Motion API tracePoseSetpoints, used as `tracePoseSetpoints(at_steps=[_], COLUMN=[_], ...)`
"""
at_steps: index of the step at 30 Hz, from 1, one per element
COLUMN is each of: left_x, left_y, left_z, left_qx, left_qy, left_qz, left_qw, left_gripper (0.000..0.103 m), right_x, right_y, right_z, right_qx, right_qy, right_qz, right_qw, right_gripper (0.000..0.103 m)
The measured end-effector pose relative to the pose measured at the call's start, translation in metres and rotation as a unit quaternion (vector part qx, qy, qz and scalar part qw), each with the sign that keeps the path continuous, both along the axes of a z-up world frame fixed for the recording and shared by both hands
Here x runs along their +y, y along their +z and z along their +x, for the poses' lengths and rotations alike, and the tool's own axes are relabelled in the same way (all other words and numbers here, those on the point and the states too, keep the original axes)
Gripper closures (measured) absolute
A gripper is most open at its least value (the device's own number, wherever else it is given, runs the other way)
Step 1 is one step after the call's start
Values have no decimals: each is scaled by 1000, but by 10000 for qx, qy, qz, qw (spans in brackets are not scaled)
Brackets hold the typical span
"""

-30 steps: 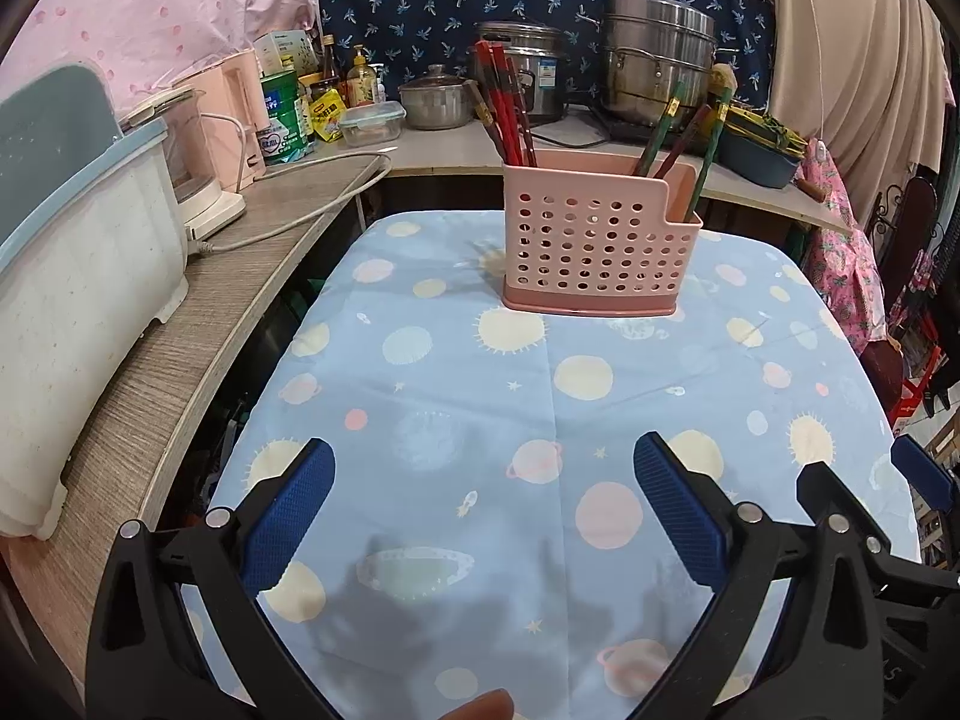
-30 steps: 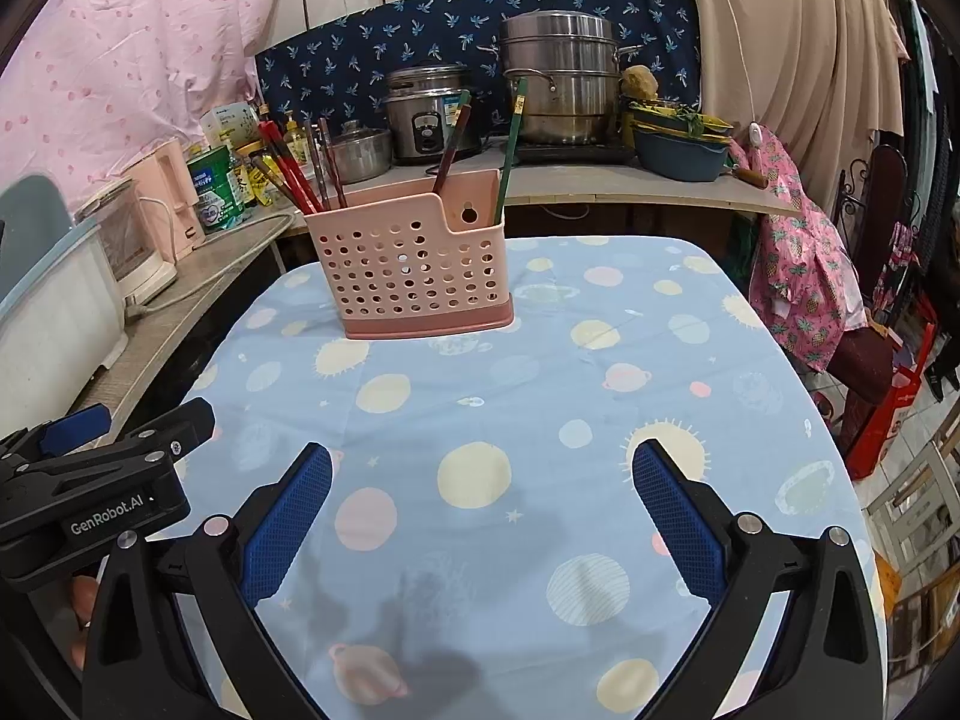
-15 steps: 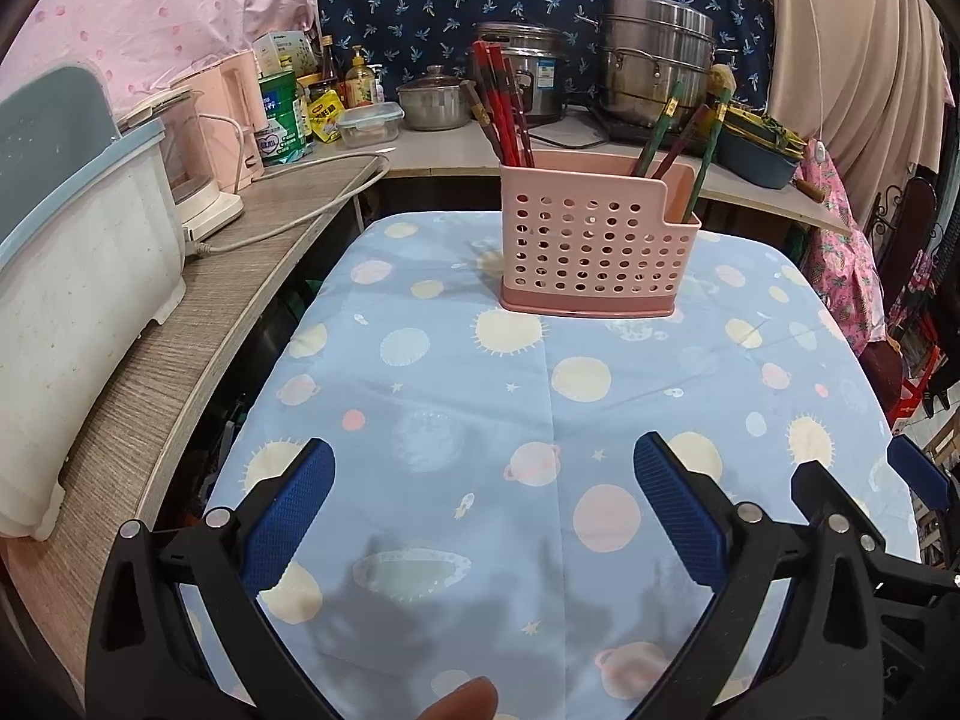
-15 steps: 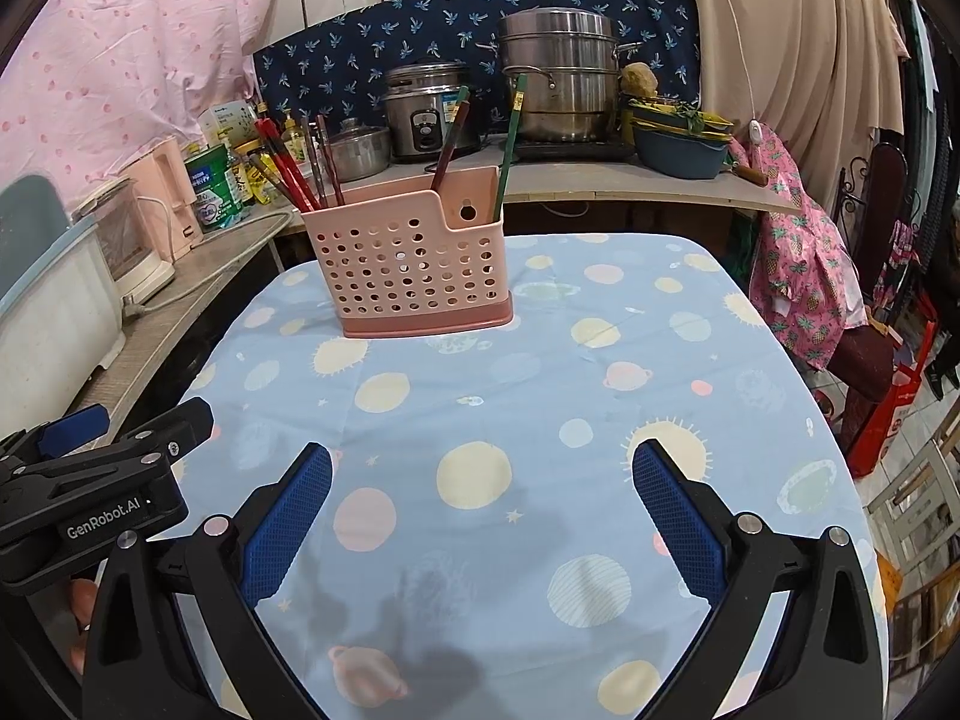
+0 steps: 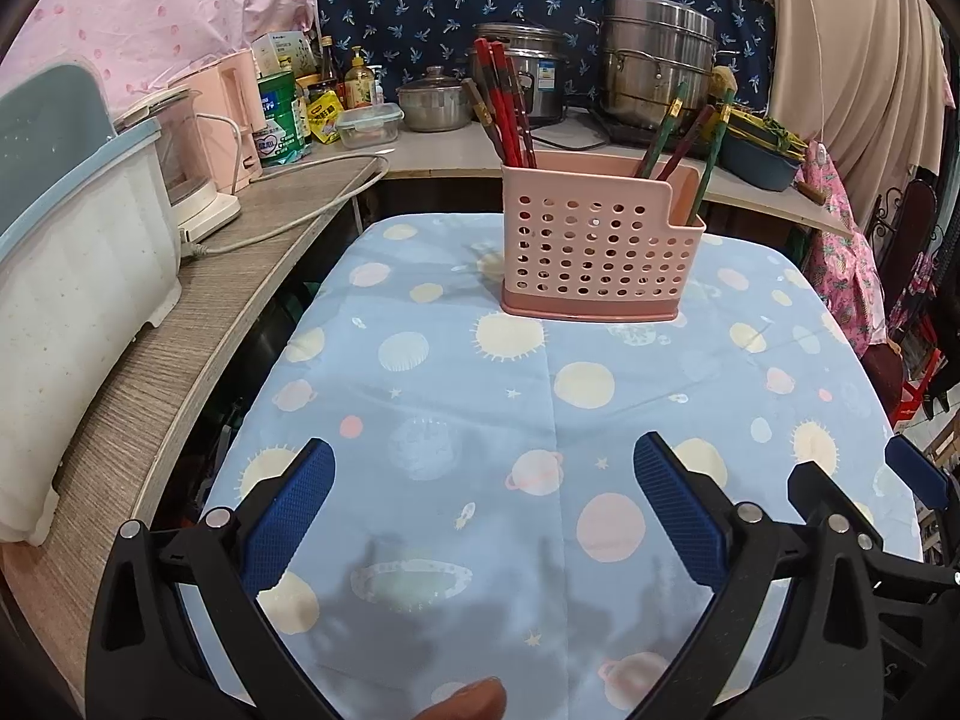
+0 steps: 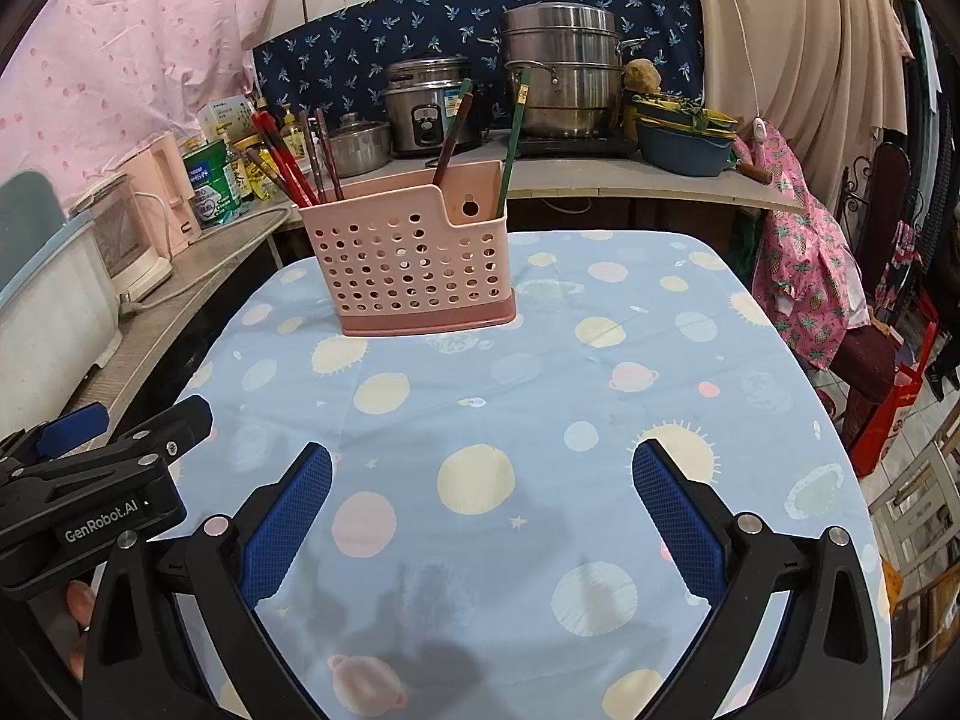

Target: Organize utensils

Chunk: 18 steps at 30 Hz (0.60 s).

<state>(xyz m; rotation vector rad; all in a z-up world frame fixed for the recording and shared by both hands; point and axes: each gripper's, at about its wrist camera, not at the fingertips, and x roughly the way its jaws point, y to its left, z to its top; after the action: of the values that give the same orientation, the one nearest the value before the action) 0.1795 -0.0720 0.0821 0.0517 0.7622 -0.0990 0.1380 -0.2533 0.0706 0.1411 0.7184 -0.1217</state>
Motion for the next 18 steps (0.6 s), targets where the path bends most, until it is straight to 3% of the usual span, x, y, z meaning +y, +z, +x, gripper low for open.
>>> tracePoseSetpoints(at_steps=[18], left_x=[-2], left_y=[-6], left_z=[12], left_qx=[53], left_qy=[38], left_qz=[84], left_qw=[9999], left_gripper=[8], right_x=[2], right_y=[-3], right_z=[14], right_qx=[66], right_qy=[25], right_qz=[-19], right_qw=[10000], right_gripper=[6])
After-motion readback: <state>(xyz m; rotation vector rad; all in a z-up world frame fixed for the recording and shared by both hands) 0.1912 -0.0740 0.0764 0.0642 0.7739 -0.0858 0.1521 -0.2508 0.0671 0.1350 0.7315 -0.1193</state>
